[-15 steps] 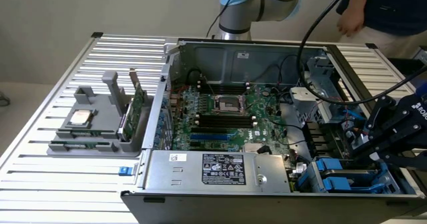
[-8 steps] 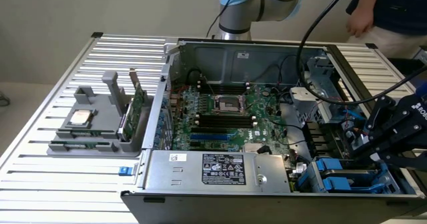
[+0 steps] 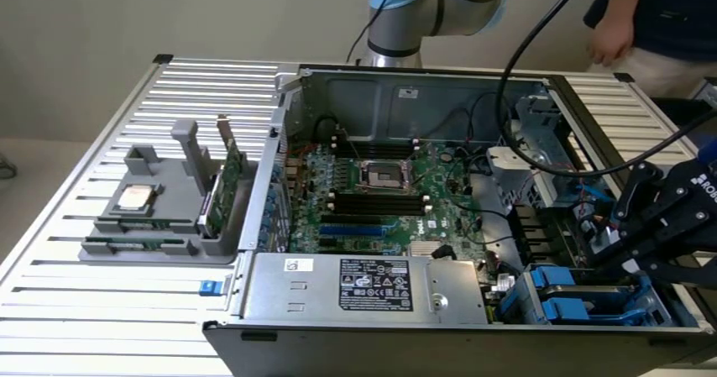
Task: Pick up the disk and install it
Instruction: 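Insert the first disk wire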
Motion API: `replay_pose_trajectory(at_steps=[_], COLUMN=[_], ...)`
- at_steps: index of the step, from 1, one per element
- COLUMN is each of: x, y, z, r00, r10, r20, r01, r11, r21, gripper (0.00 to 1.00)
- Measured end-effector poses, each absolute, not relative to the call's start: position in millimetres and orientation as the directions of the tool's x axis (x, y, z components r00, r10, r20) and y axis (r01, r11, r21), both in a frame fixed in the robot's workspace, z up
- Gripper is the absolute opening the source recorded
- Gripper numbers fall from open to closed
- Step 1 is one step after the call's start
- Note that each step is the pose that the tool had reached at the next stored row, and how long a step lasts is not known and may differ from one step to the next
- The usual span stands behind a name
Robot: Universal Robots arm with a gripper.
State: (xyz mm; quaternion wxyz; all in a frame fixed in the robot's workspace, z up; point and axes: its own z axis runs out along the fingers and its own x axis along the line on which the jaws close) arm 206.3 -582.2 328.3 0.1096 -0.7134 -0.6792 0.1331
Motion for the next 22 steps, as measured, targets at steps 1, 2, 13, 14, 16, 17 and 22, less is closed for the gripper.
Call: replay_pose_trajectory(at_steps=[1,2,13,14,16,17,22], x=[206.3,206.3,207.8,208.0,208.1,208.1,208.2], y=[-582.1,-581.8,-578.5,-578.5,-578.6,-578.6,-578.5], z=[328.3,328.4,328.3,328.3,328.1,327.9,327.1], r00=[0.039,0.036,0.010,0.008,0.006,0.005,0.002], r10=[0.998,0.999,0.999,0.999,0.999,0.999,0.999], r20=[-0.041,-0.041,-0.041,-0.041,-0.041,-0.041,-0.041], r01=[0.940,0.940,0.940,0.941,0.941,0.941,0.938], r11=[-0.050,-0.047,-0.023,-0.022,-0.019,-0.018,-0.016], r21=[-0.337,-0.338,-0.339,-0.339,-0.339,-0.339,-0.346], gripper=[0.17,0.17,0.17,0.17,0.17,0.17,0.17])
